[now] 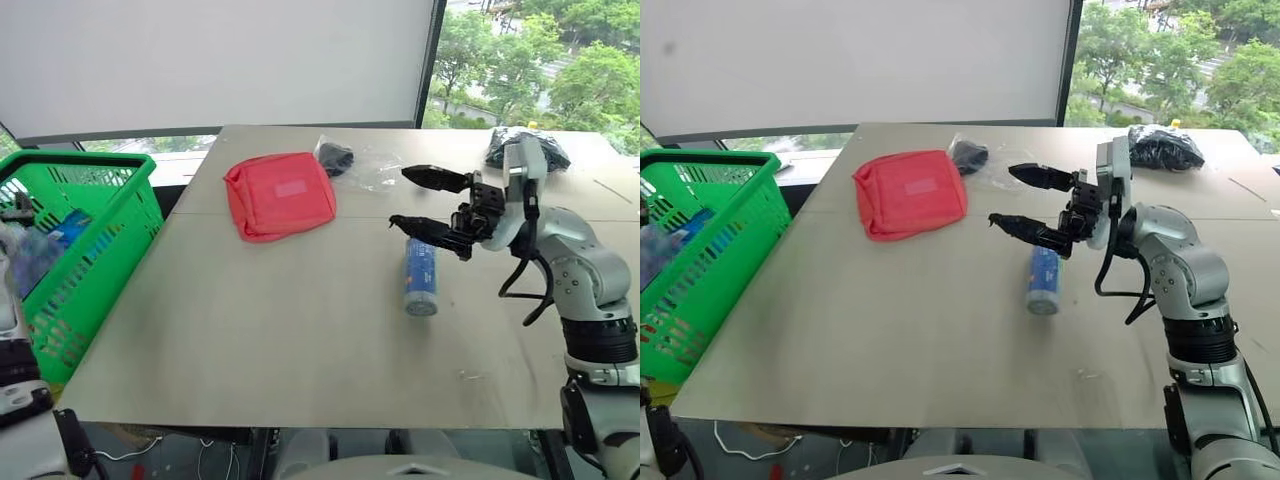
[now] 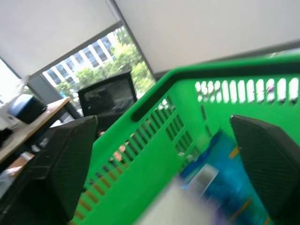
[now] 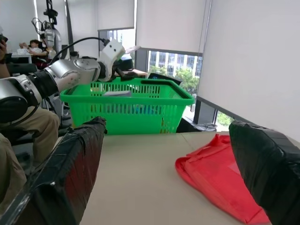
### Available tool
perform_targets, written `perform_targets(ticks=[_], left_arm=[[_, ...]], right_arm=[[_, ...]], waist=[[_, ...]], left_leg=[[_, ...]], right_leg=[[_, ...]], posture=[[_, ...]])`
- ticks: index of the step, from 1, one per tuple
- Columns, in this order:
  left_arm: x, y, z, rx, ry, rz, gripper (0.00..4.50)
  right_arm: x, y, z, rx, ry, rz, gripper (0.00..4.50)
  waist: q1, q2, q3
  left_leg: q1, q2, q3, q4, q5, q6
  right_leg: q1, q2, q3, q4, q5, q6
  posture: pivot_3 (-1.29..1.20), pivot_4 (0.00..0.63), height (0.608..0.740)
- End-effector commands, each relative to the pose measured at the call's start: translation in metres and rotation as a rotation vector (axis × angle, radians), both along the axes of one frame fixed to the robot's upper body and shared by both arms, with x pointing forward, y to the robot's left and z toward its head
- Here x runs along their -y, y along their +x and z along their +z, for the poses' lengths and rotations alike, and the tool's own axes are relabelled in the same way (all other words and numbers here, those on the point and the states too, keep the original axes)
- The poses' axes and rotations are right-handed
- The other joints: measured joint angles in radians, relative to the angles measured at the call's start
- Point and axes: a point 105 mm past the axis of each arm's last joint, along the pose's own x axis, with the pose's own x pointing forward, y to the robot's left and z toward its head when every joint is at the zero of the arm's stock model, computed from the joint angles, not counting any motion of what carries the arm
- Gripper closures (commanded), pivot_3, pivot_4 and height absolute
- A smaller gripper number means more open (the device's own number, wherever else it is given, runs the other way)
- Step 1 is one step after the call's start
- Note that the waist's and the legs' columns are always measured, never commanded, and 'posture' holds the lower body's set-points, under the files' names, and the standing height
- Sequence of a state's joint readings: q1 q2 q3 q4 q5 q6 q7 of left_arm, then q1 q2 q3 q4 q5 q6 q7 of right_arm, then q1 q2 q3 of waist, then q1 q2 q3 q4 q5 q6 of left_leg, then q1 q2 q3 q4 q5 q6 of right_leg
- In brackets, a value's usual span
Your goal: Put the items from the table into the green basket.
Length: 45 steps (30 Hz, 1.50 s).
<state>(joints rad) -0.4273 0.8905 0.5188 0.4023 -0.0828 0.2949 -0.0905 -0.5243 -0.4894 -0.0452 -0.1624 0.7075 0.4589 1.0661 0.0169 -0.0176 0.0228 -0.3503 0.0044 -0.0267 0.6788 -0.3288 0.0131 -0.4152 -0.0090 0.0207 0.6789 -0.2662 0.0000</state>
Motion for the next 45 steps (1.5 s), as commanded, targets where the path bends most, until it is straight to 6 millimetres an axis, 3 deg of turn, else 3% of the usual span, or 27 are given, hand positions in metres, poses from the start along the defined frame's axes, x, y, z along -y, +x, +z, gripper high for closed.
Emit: perform_targets(ticks=[1,3,6,9,13,19,22,32,34,39,42,45], left_arm=[[0.061,0.028,0.026,0.109,0.004,-0.331,0.04],[0.111,0.04,0.019,0.087,-0.029,-0.589,0.04],[0.178,0.03,-0.007,-0.057,0.005,-0.961,0.04],[0.213,0.011,-0.024,-0.15,-0.037,-1.181,0.04],[0.249,-0.025,-0.043,-0.345,-0.098,-1.44,0.04],[0.263,-0.05,-0.036,-0.434,-0.139,-1.591,0.04],[0.266,-0.058,-0.036,-0.479,-0.128,-1.622,0.04],[0.277,-0.075,-0.038,-0.533,-0.106,-1.676,0.04],[0.276,-0.076,-0.039,-0.543,-0.109,-1.68,0.01],[0.272,-0.084,-0.049,-0.623,-0.094,-1.693,0.0],[0.27,-0.083,-0.054,-0.633,-0.095,-1.682,0.0],[0.271,-0.069,-0.053,-0.486,-0.191,-1.62,0.0]], right_arm=[[0.012,0.009,-0.012,0.027,-0.112,-0.121,0.0],[0.019,0.017,-0.033,0.009,-0.227,-0.221,0.0],[0.024,0.026,-0.064,-0.046,-0.371,-0.399,0.0],[0.023,0.026,-0.087,-0.103,-0.485,-0.503,0.0],[0.023,0.033,-0.115,-0.381,-0.509,-0.692,0.0],[0.005,0.026,-0.133,-0.671,-0.511,-0.745,0.0],[0.004,0.018,-0.15,-0.803,-0.597,-0.775,0.0],[-0.002,0.017,-0.172,-0.877,-0.644,-0.827,0.0],[-0.002,0.019,-0.171,-0.861,-0.645,-0.829,0.25],[-0.001,0.023,-0.17,-0.833,-0.64,-0.83,2.04],[0.002,0.027,-0.166,-0.798,-0.635,-0.842,2.26],[-0.006,0.037,-0.148,-0.664,-0.571,-0.813,2.26]], waist=[[-0.001,0.0,-0.001],[0.002,-0.002,-0.003],[-0.009,-0.001,-0.005],[-0.04,0.0,-0.005],[-0.068,0.001,-0.005],[-0.056,0.003,-0.004],[-0.054,0.005,-0.003],[-0.052,0.007,-0.006],[-0.052,0.007,-0.006],[-0.056,0.008,-0.007],[-0.055,0.008,-0.006],[-0.054,0.011,-0.005]], left_leg=[[0.0,0.0,0.0,0.0,0.0,0.0],[-0.001,0.0,0.0,0.0,0.0,-0.001],[-0.003,-0.001,-0.001,0.001,0.0,-0.001],[-0.005,-0.001,0.002,0.001,0.001,-0.001],[-0.011,0.002,0.004,0.004,0.001,-0.002],[-0.007,0.001,0.003,0.006,0.001,-0.001],[0.001,0.001,0.0,0.006,0.001,0.0],[0.006,0.001,-0.003,0.004,0.001,0.0],[0.006,0.001,-0.003,0.004,0.001,0.0],[0.006,0.001,-0.003,0.004,0.001,0.0],[0.007,0.001,-0.003,0.004,0.001,0.0],[0.009,0.001,-0.004,0.004,0.001,0.0]], right_leg=[[0.0,0.0,0.0,0.0,0.0,0.0],[0.0,0.0,0.0,0.0,0.0,0.0],[-0.001,-0.002,-0.001,0.0,0.0,0.0],[-0.007,0.0,0.001,0.001,0.0,0.0],[-0.015,0.003,0.004,0.007,0.0,-0.001],[-0.012,0.005,0.004,0.013,-0.001,-0.001],[-0.002,0.007,0.003,0.011,-0.001,-0.002],[0.007,0.009,0.001,0.002,-0.002,-0.002],[0.007,0.009,0.001,0.001,-0.002,-0.002],[0.008,0.009,0.001,0.002,-0.002,-0.002],[0.009,0.009,0.001,0.001,-0.002,-0.002],[0.012,0.009,0.001,0.0,-0.002,-0.001]], posture=[[0.0,0.0,0.74],[-0.01,0.0,0.74],[-0.01,0.0,0.74],[-0.02,0.0,0.74],[-0.03,0.0,0.74],[-0.02,0.0,0.74],[-0.01,0.0,0.74],[0.01,0.0,0.74],[0.01,0.0,0.74],[0.0,0.0,0.74],[0.0,0.0,0.74],[0.0,0.0,0.74]])
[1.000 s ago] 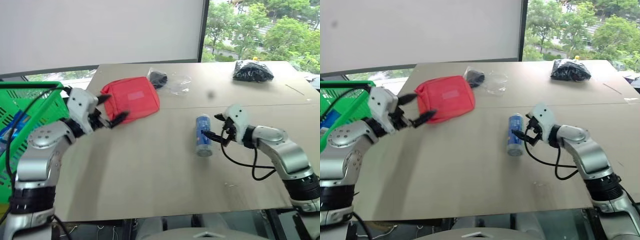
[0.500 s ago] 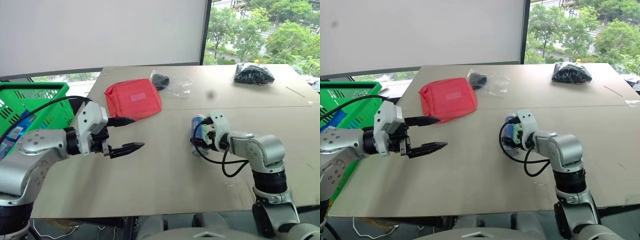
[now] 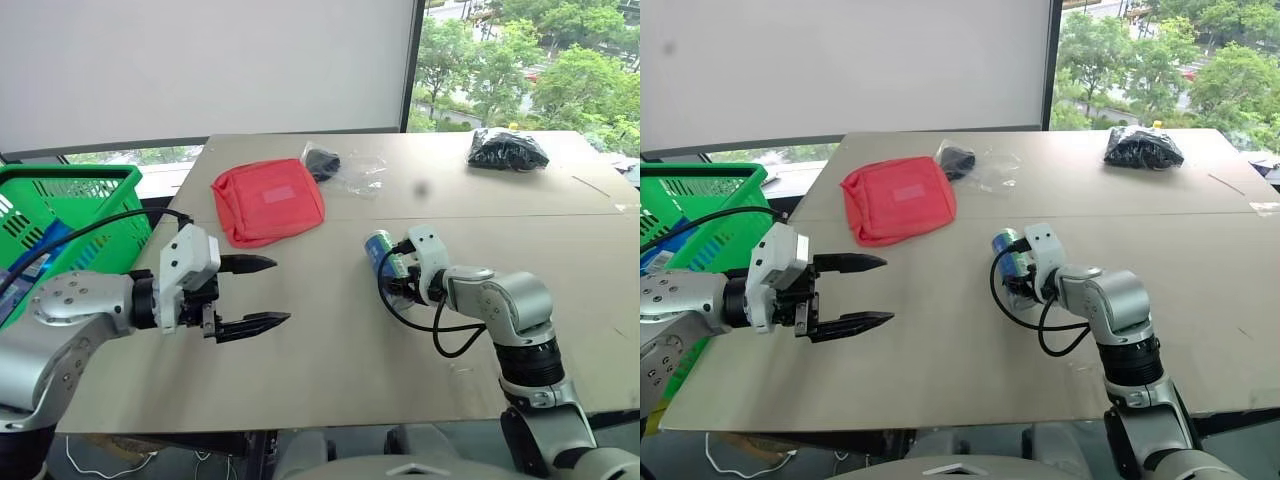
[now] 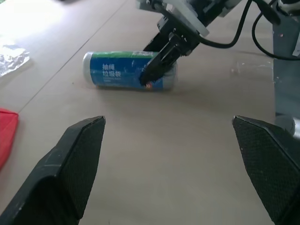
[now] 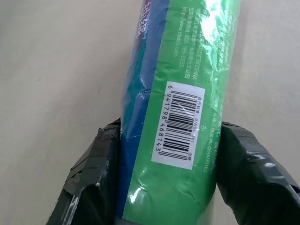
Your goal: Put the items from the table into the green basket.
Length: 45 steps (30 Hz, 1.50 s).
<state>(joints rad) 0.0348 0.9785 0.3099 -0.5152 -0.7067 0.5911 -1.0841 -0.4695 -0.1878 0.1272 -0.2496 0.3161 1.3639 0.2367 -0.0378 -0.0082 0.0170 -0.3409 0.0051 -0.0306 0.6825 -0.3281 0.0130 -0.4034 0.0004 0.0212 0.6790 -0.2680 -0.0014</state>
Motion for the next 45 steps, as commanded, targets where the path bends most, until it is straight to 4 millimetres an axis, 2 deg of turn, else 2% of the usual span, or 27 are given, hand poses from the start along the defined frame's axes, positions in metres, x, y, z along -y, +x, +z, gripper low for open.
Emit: perform_targets(ticks=[1,3,5,10,13,18,21,25,28,30,32,34,36,39,43,45], left_arm=[[0.002,0.019,0.011,0.074,-0.179,0.133,0.0],[0.01,0.031,0.014,0.073,-0.335,0.22,0.0],[0.016,0.043,0.011,0.053,-0.462,0.308,0.0],[0.024,0.063,0.002,-0.023,-0.694,0.463,0.0],[0.034,0.066,0.005,-0.063,-0.8,0.472,0.0],[0.047,0.072,-0.002,-0.078,-0.786,0.473,0.0],[0.049,0.075,0.003,-0.091,-0.859,0.46,0.0],[0.057,0.071,0.005,-0.109,-0.873,0.393,0.0],[0.053,0.074,0.007,-0.105,-0.89,0.406,0.82],[0.052,0.075,0.006,-0.102,-0.88,0.401,1.86],[0.05,0.077,0.006,-0.1,-0.876,0.404,2.56],[0.049,0.079,0.006,-0.096,-0.865,0.409,2.79],[0.048,0.082,0.007,-0.082,-0.865,0.42,2.84],[0.044,0.089,0.015,-0.016,-0.863,0.457,2.85],[0.026,0.102,0.035,0.126,-0.809,0.539,2.85],[0.002,0.108,0.056,0.283,-0.697,0.613,2.85]], right_arm=[[0.008,0.018,0.015,0.168,-0.022,-0.01,2.26],[-0.01,0.023,0.036,0.329,0.032,0.071,2.26],[-0.029,0.019,0.055,0.439,0.12,0.164,2.26],[-0.054,0.011,0.086,0.686,0.178,0.345,2.26],[-0.065,0.002,0.095,0.795,0.194,0.454,2.26],[-0.074,-0.005,0.099,0.976,0.134,0.572,2.26],[-0.077,-0.008,0.098,1.017,0.141,0.611,2.26],[-0.08,-0.008,0.099,1.043,0.143,0.627,2.26],[-0.08,-0.008,0.098,1.046,0.145,0.627,2.26],[-0.081,-0.01,0.097,1.051,0.14,0.634,2.26],[-0.081,-0.01,0.097,1.054,0.14,0.636,2.26],[-0.081,-0.011,0.097,1.05,0.136,0.645,2.26],[-0.082,-0.014,0.094,1.037,0.111,0.706,1.26],[-0.08,-0.011,0.098,1.011,0.169,0.649,0.09],[-0.078,-0.015,0.099,0.953,0.227,0.678,0.09],[-0.074,-0.016,0.1,0.912,0.282,0.681,0.09]], waist=[[0.002,0.003,0.002],[0.002,0.003,0.003],[0.0,0.002,0.003],[-0.007,0.002,0.003],[-0.003,0.001,0.003],[0.002,0.001,0.002],[0.002,0.001,0.003],[-0.003,0.001,0.003],[-0.002,0.001,0.003],[-0.001,0.001,0.003],[-0.001,0.001,0.003],[-0.001,0.001,0.003],[-0.001,0.001,0.003],[-0.001,0.001,0.003],[0.0,0.001,0.003],[-0.002,0.0,0.003]], left_leg=[[0.001,0.0,0.0,0.0,0.0,0.0],[0.001,-0.001,0.0,0.0,0.0,0.0],[0.0,0.0,-0.001,0.001,0.0,0.0],[-0.006,0.001,0.0,0.0,0.001,-0.001],[-0.008,0.001,0.0,0.0,0.001,-0.001],[-0.007,0.0,0.0,0.0,0.0,-0.001],[-0.005,0.0,-0.001,0.001,0.001,-0.001],[-0.005,0.0,-0.001,0.001,0.002,-0.004],[-0.005,0.0,-0.001,0.0,0.002,-0.004],[-0.005,0.0,-0.001,0.001,0.002,-0.004],[-0.005,0.0,-0.001,0.001,0.002,-0.004],[-0.005,0.0,-0.001,0.001,0.002,-0.004],[-0.005,0.0,-0.001,0.001,0.002,-0.004],[-0.005,0.0,-0.001,0.001,0.002,-0.004],[-0.005,0.0,-0.001,0.001,0.002,-0.004],[-0.005,0.0,-0.001,0.001,0.002,-0.004]], right_leg=[[0.001,0.0,0.0,-0.001,0.0,0.0],[0.002,0.0,0.0,0.0,0.0,0.001],[0.001,0.0,0.0,0.0,0.001,0.001],[-0.007,0.001,0.001,0.001,0.001,0.0],[-0.007,-0.001,0.001,0.0,0.001,0.0],[-0.006,-0.001,0.001,0.001,0.001,0.0],[-0.005,-0.001,0.001,0.001,0.001,0.0],[-0.005,0.0,0.001,0.001,0.001,0.0],[-0.005,0.0,0.001,0.0,0.001,0.0],[-0.005,0.0,0.001,0.0,0.001,0.0],[-0.005,-0.001,0.001,0.0,0.001,0.0],[-0.005,-0.001,0.001,0.001,0.001,0.0],[-0.005,-0.001,0.001,0.001,0.001,0.0],[-0.005,-0.001,0.001,0.0,0.001,0.0],[-0.005,0.0,0.001,0.001,0.001,0.0],[-0.005,0.0,0.001,0.0,0.001,0.0]], posture=[[0.0,0.0,0.74],[0.0,0.0,0.74],[0.0,0.0,0.74],[-0.01,0.0,0.74],[0.0,0.0,0.74],[-0.01,0.0,0.74],[-0.01,0.0,0.74],[-0.02,0.0,0.74],[-0.02,0.0,0.74],[-0.02,0.0,0.74],[-0.02,0.0,0.74],[-0.02,0.0,0.74],[-0.02,0.0,0.74],[-0.02,0.0,0.74],[-0.01,0.0,0.74],[0.0,0.0,0.74]])
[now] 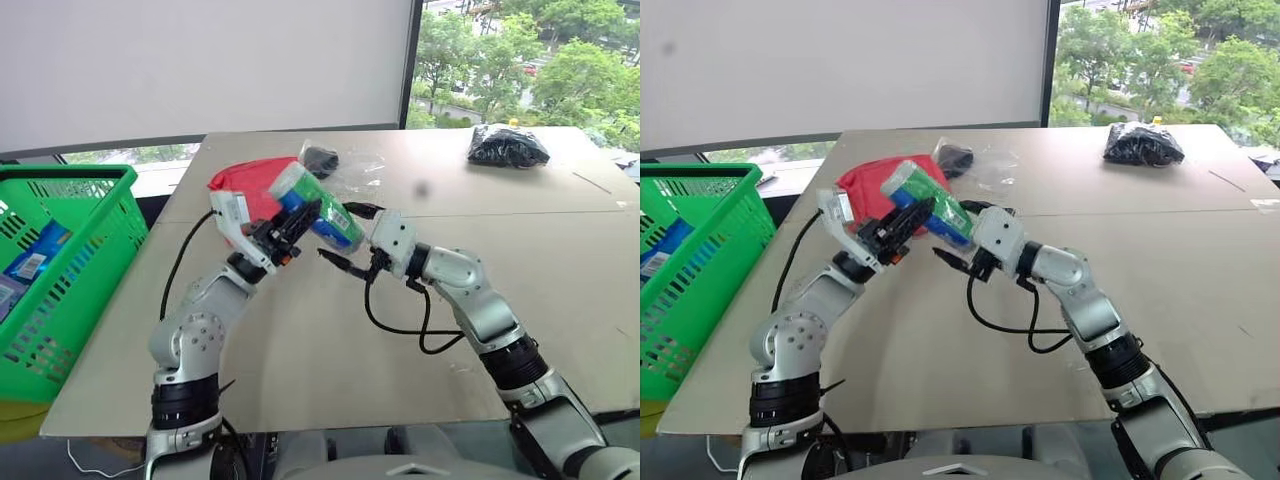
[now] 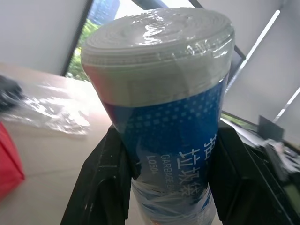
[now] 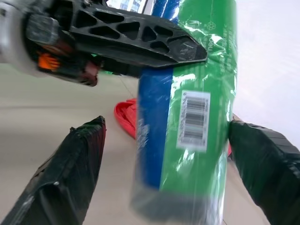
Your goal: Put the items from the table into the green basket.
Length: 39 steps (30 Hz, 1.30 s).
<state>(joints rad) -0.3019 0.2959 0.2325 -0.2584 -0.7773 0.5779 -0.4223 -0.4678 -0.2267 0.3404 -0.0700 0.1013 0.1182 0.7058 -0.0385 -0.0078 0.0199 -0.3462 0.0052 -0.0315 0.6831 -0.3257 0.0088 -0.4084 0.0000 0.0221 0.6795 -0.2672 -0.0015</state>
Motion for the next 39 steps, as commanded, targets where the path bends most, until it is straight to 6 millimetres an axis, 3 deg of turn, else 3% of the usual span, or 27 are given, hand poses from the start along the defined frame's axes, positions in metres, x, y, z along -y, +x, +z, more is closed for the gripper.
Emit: perform_targets(ticks=[1,3,4,6,8,11,12,16,23,24,25,27,28,30,34,37,39], left_arm=[[-0.041,0.007,0.054,0.218,0.185,0.208,2.85],[-0.056,0.009,0.066,0.251,0.259,0.278,2.85],[-0.075,0.011,0.073,0.255,0.372,0.37,2.85],[-0.121,0.01,0.082,0.248,0.738,0.588,2.85],[-0.145,0.006,0.083,0.239,1.004,0.696,2.85],[-0.211,-0.016,0.108,0.178,0.971,1.025,2.85],[-0.222,-0.021,0.11,0.167,0.958,1.072,2.85],[-0.261,-0.042,0.103,0.087,1.191,1.187,2.85],[-0.291,-0.051,0.083,-0.006,1.238,1.234,2.85],[-0.295,-0.052,0.079,-0.018,1.25,1.246,2.12],[-0.299,-0.053,0.076,-0.029,1.252,1.252,1.93],[-0.302,-0.053,0.074,-0.032,1.259,1.264,1.11],[-0.3,-0.05,0.075,-0.009,1.258,1.265,0.92],[-0.288,-0.041,0.08,0.075,1.209,1.25,0.12],[-0.238,-0.013,0.066,0.176,1.068,1.051,0.05],[-0.191,-0.004,0.047,0.191,0.838,0.855,0.05],[-0.16,-0.006,0.01,0.09,0.737,0.696,0.05]], right_arm=[[0.002,-0.008,0.019,-0.034,0.075,0.08,0.09],[0.005,-0.01,0.023,-0.073,0.097,0.109,0.09],[0.008,-0.011,0.03,-0.103,0.127,0.136,0.09],[0.012,-0.013,0.044,-0.146,0.175,0.194,0.09],[0.014,-0.016,0.05,-0.163,0.181,0.23,0.09],[0.014,-0.023,0.066,-0.182,0.214,0.301,0.09],[0.013,-0.023,0.07,-0.184,0.224,0.312,0.09],[0.012,-0.025,0.092,-0.175,0.288,0.352,0.09],[0.009,-0.032,0.103,-0.168,0.305,0.403,0.09],[0.008,-0.032,0.103,-0.167,0.301,0.4,0.0],[0.008,-0.032,0.102,-0.165,0.297,0.397,0.0],[0.008,-0.032,0.1,-0.165,0.293,0.396,0.0],[0.008,-0.032,0.099,-0.167,0.292,0.395,0.0],[0.009,-0.032,0.096,-0.171,0.287,0.392,0.0],[0.012,-0.028,0.08,-0.187,0.25,0.355,0.0],[0.024,-0.02,0.056,-0.227,0.219,0.268,0.0],[0.044,-0.012,0.03,-0.269,0.17,0.163,0.0]], waist=[[-0.002,0.0,0.001],[-0.002,0.0,0.001],[0.0,0.0,0.001],[-0.005,0.0,0.002],[-0.004,0.0,0.002],[0.008,0.0,0.003],[0.011,-0.001,0.003],[0.022,-0.002,0.003],[0.059,-0.007,0.001],[0.058,-0.008,0.001],[0.057,-0.008,0.0],[0.053,-0.008,0.0],[0.053,-0.008,0.0],[0.052,-0.009,0.0],[0.061,-0.009,-0.001],[0.064,-0.01,-0.002],[0.059,-0.01,-0.003]], left_leg=[[0.0,0.0,0.0,0.0,0.0,0.0],[0.0,0.0,0.0,0.0,0.0,0.0],[0.0,0.0,0.0,-0.001,0.0,0.0],[0.0,0.0,0.0,-0.001,0.0,0.0],[0.0,-0.001,0.0,-0.003,0.0,0.0],[0.001,-0.002,-0.002,-0.006,0.0,0.0],[0.0,-0.002,-0.002,-0.006,0.0,0.0],[-0.002,-0.001,-0.003,-0.007,0.0,0.0],[-0.002,-0.002,-0.004,-0.009,-0.002,0.002],[-0.003,-0.002,-0.005,-0.009,-0.002,0.002],[-0.003,-0.003,-0.004,-0.009,-0.002,0.003],[-0.003,-0.003,-0.004,-0.009,-0.002,0.003],[-0.002,-0.003,-0.004,-0.009,-0.002,0.003],[-0.003,-0.003,-0.004,-0.01,-0.002,0.003],[-0.003,-0.004,-0.004,-0.01,-0.002,0.003],[-0.003,-0.004,-0.004,-0.01,-0.001,0.002],[-0.004,-0.005,-0.003,-0.01,-0.001,0.002]], right_leg=[[0.0,0.0,0.0,0.0,0.0,0.0],[-0.001,0.001,0.0,0.0,0.0,0.0],[-0.001,0.0,0.0,0.0,0.0,0.0],[-0.001,0.0,0.0,0.0,0.0,0.0],[-0.003,0.001,0.002,0.0,0.0,0.0],[-0.003,-0.001,0.002,-0.001,0.0,0.0],[-0.004,-0.001,0.001,-0.001,0.0,0.0],[-0.006,-0.002,0.0,-0.001,0.0,0.0],[-0.007,-0.005,-0.003,-0.001,0.0,0.0],[-0.007,-0.006,-0.004,-0.001,0.0,0.0],[-0.007,-0.007,-0.004,-0.001,0.0,0.0],[-0.007,-0.008,-0.004,-0.001,0.0,0.0],[-0.007,-0.008,-0.004,-0.001,0.0,0.0],[-0.007,-0.008,-0.004,-0.001,0.0,0.0],[-0.007,-0.009,-0.005,-0.001,0.0,0.0],[-0.007,-0.01,-0.004,0.0,0.0,0.0],[-0.007,-0.01,-0.004,-0.001,0.0,0.0]], posture=[[0.0,0.0,0.74],[0.01,0.0,0.74],[0.01,0.0,0.74],[0.02,0.0,0.74],[0.03,0.0,0.74],[0.05,0.0,0.74],[0.05,0.0,0.74],[0.06,0.0,0.74],[0.06,0.0,0.74],[0.06,0.0,0.74],[0.06,0.0,0.74],[0.06,0.0,0.74],[0.06,0.0,0.74],[0.06,0.0,0.74],[0.07,0.0,0.74],[0.07,0.0,0.74],[0.07,0.0,0.74]])
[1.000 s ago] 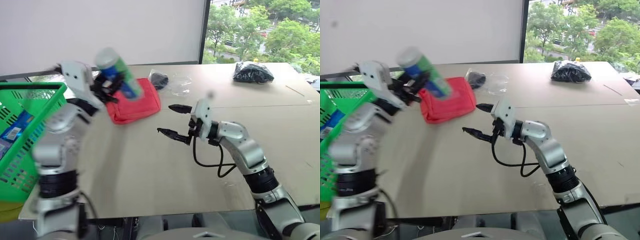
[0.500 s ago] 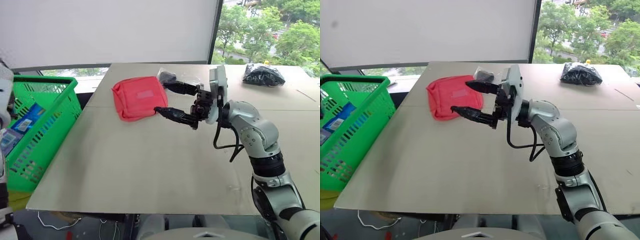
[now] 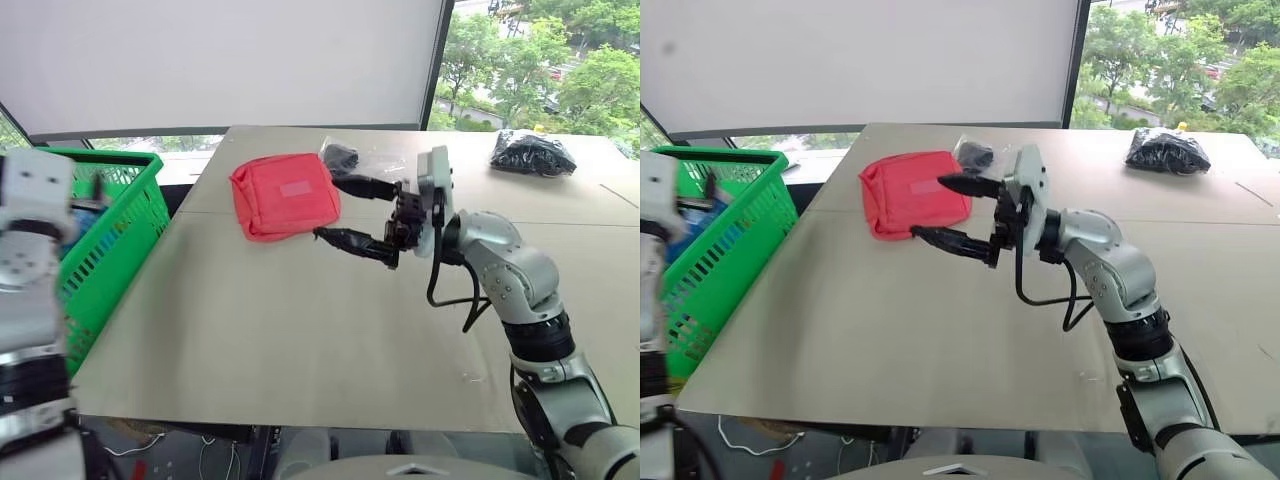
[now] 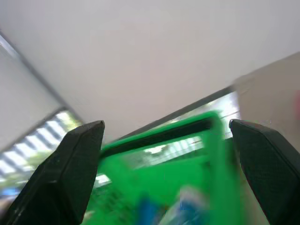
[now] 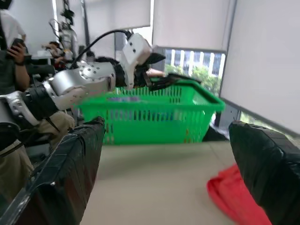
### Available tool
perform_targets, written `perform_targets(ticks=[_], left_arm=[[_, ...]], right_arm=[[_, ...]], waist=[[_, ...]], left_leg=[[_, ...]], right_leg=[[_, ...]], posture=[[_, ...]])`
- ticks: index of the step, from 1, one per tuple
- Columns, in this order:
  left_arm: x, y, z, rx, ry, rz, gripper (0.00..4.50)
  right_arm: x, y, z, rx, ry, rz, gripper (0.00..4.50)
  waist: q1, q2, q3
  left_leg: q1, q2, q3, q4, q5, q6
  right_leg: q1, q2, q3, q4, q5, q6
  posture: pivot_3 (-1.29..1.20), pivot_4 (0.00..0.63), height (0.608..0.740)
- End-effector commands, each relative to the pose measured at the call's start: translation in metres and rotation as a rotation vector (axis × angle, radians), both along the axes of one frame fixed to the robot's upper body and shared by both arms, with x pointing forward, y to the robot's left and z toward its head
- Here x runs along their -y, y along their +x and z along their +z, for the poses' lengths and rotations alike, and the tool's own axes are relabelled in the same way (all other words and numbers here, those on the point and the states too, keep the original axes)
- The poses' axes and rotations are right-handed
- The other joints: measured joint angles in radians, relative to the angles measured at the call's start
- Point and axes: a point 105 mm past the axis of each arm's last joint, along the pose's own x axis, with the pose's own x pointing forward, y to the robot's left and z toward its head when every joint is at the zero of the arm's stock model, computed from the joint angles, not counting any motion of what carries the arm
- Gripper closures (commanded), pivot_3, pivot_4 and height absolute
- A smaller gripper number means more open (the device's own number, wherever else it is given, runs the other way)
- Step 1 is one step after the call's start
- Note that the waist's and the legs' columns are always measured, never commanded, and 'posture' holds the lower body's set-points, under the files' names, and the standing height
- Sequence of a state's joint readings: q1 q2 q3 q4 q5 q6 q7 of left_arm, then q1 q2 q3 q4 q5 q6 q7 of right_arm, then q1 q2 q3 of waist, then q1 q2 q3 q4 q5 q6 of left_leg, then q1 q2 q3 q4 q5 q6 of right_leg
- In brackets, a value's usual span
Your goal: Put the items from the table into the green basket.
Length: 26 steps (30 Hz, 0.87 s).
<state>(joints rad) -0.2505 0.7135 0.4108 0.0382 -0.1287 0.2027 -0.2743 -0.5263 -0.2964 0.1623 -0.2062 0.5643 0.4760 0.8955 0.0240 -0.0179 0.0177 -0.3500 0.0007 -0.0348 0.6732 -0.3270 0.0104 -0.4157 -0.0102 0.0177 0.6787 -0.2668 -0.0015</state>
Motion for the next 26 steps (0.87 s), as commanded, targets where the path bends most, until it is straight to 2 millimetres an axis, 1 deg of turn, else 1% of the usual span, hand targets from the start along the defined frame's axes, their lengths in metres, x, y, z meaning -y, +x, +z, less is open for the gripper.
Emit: perform_targets(ticks=[1,2,4,6,7,9,11,14,15,16,19,23,26], left_arm=[[0.046,-0.008,-0.031,-0.114,-0.117,-0.183,0.05],[0.052,-0.012,-0.042,-0.165,-0.12,-0.203,0.05],[0.081,-0.029,-0.066,-0.24,-0.198,-0.319,0.05],[0.109,-0.051,-0.088,-0.315,-0.293,-0.449,0.05],[0.119,-0.063,-0.097,-0.352,-0.315,-0.501,0.05],[0.133,-0.078,-0.109,-0.404,-0.342,-0.562,0.05],[0.146,-0.09,-0.118,-0.426,-0.333,-0.607,0.05],[0.153,-0.097,-0.129,-0.439,-0.303,-0.615,0.05],[0.155,-0.098,-0.133,-0.446,-0.286,-0.618,0.05],[0.156,-0.098,-0.135,-0.449,-0.274,-0.621,0.05],[0.161,-0.098,-0.143,-0.453,-0.255,-0.63,0.05],[0.166,-0.097,-0.147,-0.451,-0.275,-0.644,0.05],[0.169,-0.097,-0.146,-0.452,-0.263,-0.662,0.05]], right_arm=[[0.03,0.009,-0.025,-0.001,-0.087,-0.123,0.0],[0.035,0.009,-0.031,-0.003,-0.107,-0.137,0.0],[0.056,0.009,-0.048,-0.044,-0.153,-0.202,0.0],[0.078,0.008,-0.067,-0.074,-0.205,-0.267,0.0],[0.087,0.006,-0.073,-0.093,-0.22,-0.29,0.0],[0.099,0.003,-0.083,-0.101,-0.258,-0.323,0.0],[0.115,0.002,-0.097,-0.096,-0.322,-0.362,0.0],[0.136,0.001,-0.112,-0.109,-0.367,-0.426,0.0],[0.142,-0.001,-0.117,-0.103,-0.382,-0.442,0.0],[0.146,-0.002,-0.12,-0.097,-0.393,-0.45,0.0],[0.163,-0.006,-0.128,-0.093,-0.393,-0.519,0.0],[0.173,-0.014,-0.137,-0.086,-0.403,-0.553,0.0],[0.174,-0.018,-0.141,-0.084,-0.405,-0.56,0.0]], waist=[[-0.007,0.0,-0.001],[-0.012,0.0,0.0],[-0.02,0.0,0.0],[-0.023,0.0,0.0],[-0.022,0.0,0.0],[-0.016,0.001,0.0],[-0.01,0.003,0.002],[-0.003,0.008,0.005],[-0.002,0.01,0.007],[-0.001,0.011,0.008],[-0.005,0.012,0.008],[-0.013,0.012,0.008],[-0.013,0.012,0.008]], left_leg=[[0.0,0.0,0.0,0.0,0.0,0.0],[0.001,0.0,0.001,0.0,0.0,0.0],[0.002,0.0,0.002,-0.001,0.0,0.0],[0.002,0.002,0.003,-0.002,0.0,0.001],[0.002,0.002,0.003,-0.002,-0.001,0.001],[0.003,0.002,0.003,-0.002,-0.003,0.004],[0.003,0.002,0.004,-0.002,-0.002,0.004],[0.011,0.002,0.004,-0.001,-0.001,0.003],[0.019,0.002,0.005,-0.001,-0.001,0.003],[0.023,0.002,0.005,-0.001,-0.001,0.003],[0.025,0.003,0.005,-0.001,-0.001,0.003],[0.024,0.004,0.006,-0.001,-0.002,0.004],[0.024,0.005,0.008,-0.001,-0.002,0.004]], right_leg=[[0.0,0.0,0.0,0.0,0.0,0.0],[0.0,0.0,0.001,0.0,0.0,0.0],[0.0,0.001,0.002,0.0,0.0,0.0],[-0.001,0.002,0.002,0.0,0.0,0.0],[-0.001,0.002,0.002,0.0,0.0,0.0],[0.0,0.002,0.003,-0.001,0.0,0.0],[0.001,0.002,0.003,-0.001,-0.001,-0.001],[0.01,0.002,0.003,-0.001,-0.001,-0.001],[0.018,0.002,0.002,-0.001,-0.001,-0.001],[0.024,0.003,0.003,-0.001,-0.002,0.0],[0.029,0.01,0.006,-0.003,-0.004,0.003],[0.028,0.012,0.008,-0.003,-0.002,0.0],[0.028,0.012,0.01,-0.003,-0.002,0.0]], posture=[[0.06,0.0,0.74],[0.06,0.0,0.74],[0.05,0.0,0.74],[0.05,0.0,0.74],[0.05,0.0,0.74],[0.05,0.0,0.74],[0.04,0.0,0.74],[0.04,0.0,0.74],[0.04,0.0,0.74],[0.04,0.0,0.74],[0.05,0.0,0.74],[0.02,0.0,0.74],[0.01,0.0,0.74]])
